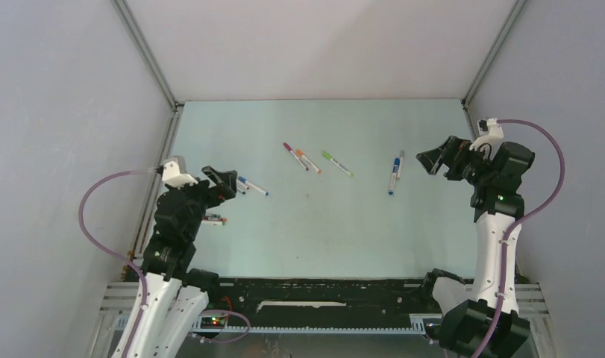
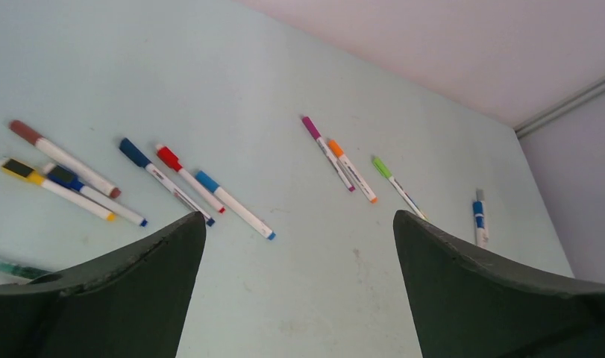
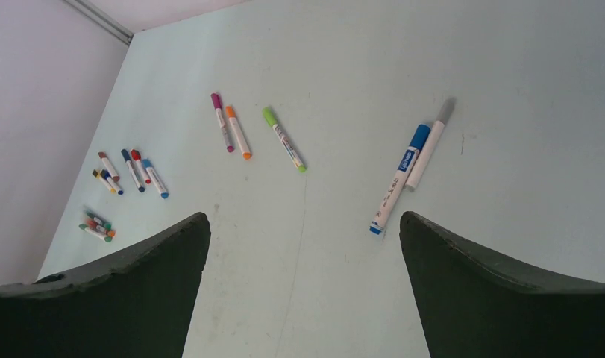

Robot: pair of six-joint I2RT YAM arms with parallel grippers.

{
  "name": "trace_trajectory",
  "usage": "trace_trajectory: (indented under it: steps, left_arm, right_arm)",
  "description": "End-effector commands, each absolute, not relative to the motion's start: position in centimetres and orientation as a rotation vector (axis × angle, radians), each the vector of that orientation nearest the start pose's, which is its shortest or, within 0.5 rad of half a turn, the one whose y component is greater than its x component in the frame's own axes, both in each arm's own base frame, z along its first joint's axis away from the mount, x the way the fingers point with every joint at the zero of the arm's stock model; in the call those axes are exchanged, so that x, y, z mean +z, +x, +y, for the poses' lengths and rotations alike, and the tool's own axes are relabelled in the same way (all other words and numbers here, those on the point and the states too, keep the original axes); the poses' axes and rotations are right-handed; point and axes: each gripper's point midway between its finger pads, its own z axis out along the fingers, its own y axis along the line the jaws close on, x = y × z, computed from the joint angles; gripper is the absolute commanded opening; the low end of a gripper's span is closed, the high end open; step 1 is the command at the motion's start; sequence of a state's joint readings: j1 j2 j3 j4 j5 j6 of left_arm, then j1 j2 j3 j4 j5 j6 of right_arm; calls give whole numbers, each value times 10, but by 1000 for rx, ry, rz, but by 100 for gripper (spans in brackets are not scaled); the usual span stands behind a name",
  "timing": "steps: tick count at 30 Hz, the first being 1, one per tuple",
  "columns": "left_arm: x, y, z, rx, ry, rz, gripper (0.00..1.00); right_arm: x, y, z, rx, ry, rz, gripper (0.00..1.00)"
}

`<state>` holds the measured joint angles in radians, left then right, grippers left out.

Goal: Open the pen caps
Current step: Pick up the pen from the center of the board.

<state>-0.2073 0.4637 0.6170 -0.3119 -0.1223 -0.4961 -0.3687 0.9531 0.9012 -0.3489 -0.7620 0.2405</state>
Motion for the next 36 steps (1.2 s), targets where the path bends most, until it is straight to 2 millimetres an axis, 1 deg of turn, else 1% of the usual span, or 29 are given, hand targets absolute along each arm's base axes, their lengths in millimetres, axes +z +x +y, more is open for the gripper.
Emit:
trace_trajectory:
  steps: [1, 9, 12, 14, 15, 18, 20, 22, 24, 26, 28, 31, 32, 34, 36]
  left_arm:
    - [249, 259, -70, -526, -349, 1745, 98]
    - [220, 270, -83, -575, -426, 1888, 98]
    - [213, 272, -88, -594, -418, 1924, 98]
    - [208, 275, -88, -589, -431, 1938, 98]
    - [203, 276, -86, -575, -444, 1951, 98]
    - [184, 282, -72, -467, -549, 2005, 98]
    - [169, 285, -63, -392, -619, 2051, 98]
    - [155, 291, -57, -325, -676, 2084, 95]
    - [150, 300, -52, -274, -725, 2083, 93]
    - [148, 311, -51, -248, -755, 2077, 91]
    - [150, 326, -55, -251, -790, 2077, 88]
    - [146, 344, -71, -255, -822, 2118, 83]
    - [145, 348, -74, -229, -848, 2127, 81]
    - [141, 351, -82, -169, -907, 2138, 81]
    - [133, 357, -92, -158, -966, 2157, 81]
  right_arm:
    - [276, 307, 19, 647, 66, 1858, 100]
    - [274, 306, 24, 655, 30, 1864, 100]
    - [272, 305, 27, 647, -9, 1868, 100]
    - [270, 303, 33, 639, -93, 1868, 100]
    - [267, 300, 41, 652, -160, 1871, 100]
    - [261, 284, 67, 695, -424, 1837, 100]
    - [255, 272, 79, 717, -541, 1814, 100]
    - [248, 266, 81, 705, -609, 1806, 100]
    - [239, 260, 83, 711, -660, 1815, 100]
    - [234, 255, 87, 738, -689, 1818, 100]
    - [233, 254, 89, 744, -707, 1814, 100]
    - [228, 255, 90, 724, -726, 1826, 100]
    - [226, 257, 90, 713, -728, 1835, 100]
    - [224, 259, 89, 695, -728, 1848, 100]
    - [223, 260, 89, 688, -730, 1853, 100]
